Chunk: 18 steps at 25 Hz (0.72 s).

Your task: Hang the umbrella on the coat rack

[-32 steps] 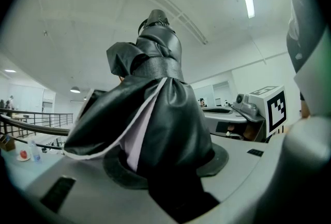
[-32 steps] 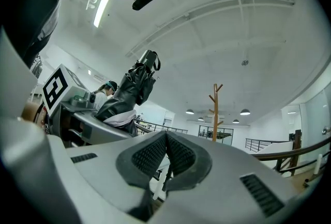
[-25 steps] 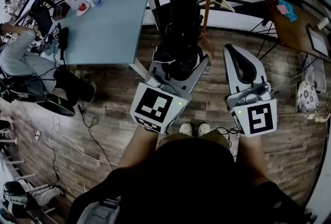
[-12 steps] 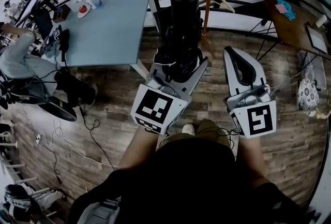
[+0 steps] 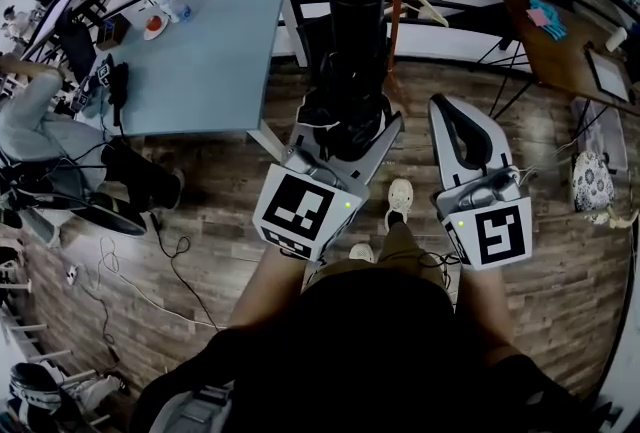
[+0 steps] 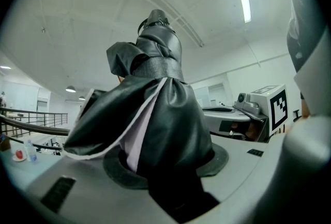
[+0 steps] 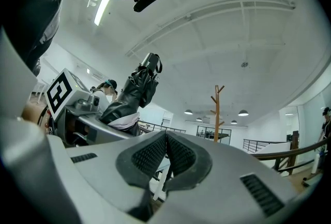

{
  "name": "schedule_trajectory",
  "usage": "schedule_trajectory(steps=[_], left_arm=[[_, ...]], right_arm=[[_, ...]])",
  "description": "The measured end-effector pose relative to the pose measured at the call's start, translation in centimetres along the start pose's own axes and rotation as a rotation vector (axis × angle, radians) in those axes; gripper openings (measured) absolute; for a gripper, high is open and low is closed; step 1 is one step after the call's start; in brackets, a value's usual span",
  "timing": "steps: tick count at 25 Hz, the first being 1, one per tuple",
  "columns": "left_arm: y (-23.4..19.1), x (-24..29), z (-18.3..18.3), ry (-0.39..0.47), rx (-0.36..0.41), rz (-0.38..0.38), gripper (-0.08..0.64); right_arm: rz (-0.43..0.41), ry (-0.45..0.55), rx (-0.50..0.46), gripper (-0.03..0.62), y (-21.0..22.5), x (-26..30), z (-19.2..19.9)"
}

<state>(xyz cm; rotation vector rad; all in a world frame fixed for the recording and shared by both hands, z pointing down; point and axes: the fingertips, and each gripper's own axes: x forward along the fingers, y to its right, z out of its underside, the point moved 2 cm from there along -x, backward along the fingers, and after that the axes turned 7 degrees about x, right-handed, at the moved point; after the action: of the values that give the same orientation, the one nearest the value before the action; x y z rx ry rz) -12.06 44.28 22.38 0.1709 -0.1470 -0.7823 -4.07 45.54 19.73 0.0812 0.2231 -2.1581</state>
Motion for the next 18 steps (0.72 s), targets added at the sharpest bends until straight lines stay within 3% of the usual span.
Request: schedule_trajectory(steps=[18], left_arm=[[-4.8, 8.3, 1.8, -0.02, 0.009, -0.011, 0.209]], right_arm=[[-0.014, 0.035, 0.041, 0.031, 7.5, 6.7, 2.6]])
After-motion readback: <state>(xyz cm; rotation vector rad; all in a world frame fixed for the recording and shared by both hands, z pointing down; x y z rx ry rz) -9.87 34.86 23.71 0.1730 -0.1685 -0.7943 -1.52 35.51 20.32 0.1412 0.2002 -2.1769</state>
